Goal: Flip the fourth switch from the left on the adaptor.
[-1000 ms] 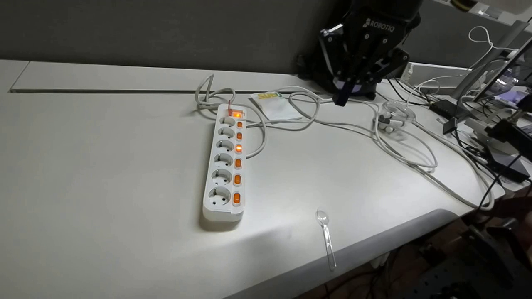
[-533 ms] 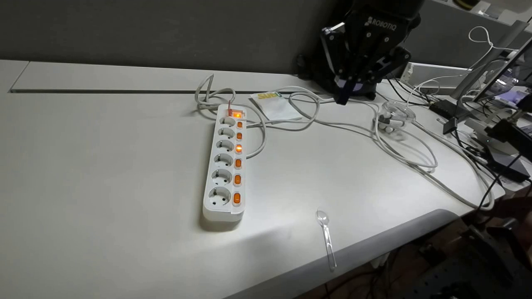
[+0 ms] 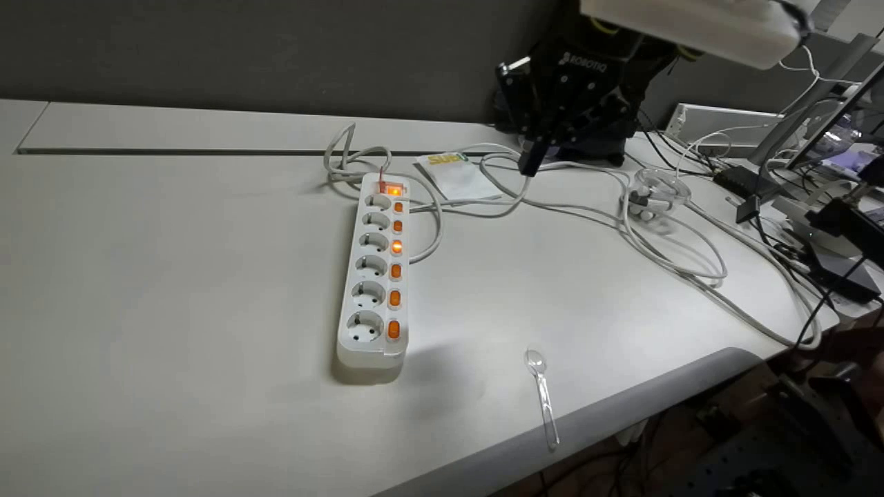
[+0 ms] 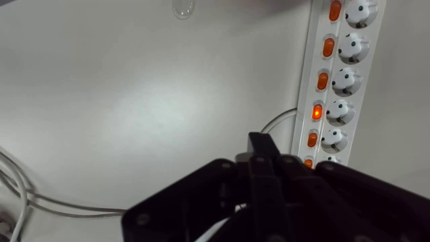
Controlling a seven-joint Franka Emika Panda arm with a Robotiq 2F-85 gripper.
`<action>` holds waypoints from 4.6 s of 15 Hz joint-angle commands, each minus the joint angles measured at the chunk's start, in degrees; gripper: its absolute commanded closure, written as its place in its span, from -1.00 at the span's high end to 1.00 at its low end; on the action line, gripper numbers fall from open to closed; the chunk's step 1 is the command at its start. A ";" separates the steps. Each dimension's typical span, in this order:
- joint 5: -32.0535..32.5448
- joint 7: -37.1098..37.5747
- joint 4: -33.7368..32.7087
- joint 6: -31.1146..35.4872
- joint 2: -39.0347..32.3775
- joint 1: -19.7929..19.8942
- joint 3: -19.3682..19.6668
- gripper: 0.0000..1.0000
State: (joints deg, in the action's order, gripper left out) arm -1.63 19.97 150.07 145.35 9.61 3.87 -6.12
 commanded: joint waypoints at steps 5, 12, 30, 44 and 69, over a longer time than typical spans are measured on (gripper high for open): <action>1.96 6.02 -7.20 4.07 -11.90 -4.41 0.02 -1.00; 3.28 7.58 -10.83 4.57 -16.72 -8.89 0.99 -1.00; 4.70 11.83 -14.24 11.44 -26.18 -15.13 6.85 -1.00; 3.55 14.82 -15.40 13.42 -31.07 -18.52 9.28 -1.00; -3.77 15.13 -17.21 17.48 -34.29 -20.59 10.21 -1.00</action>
State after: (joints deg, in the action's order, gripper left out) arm -5.14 33.06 134.11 163.54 -23.93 -15.49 2.96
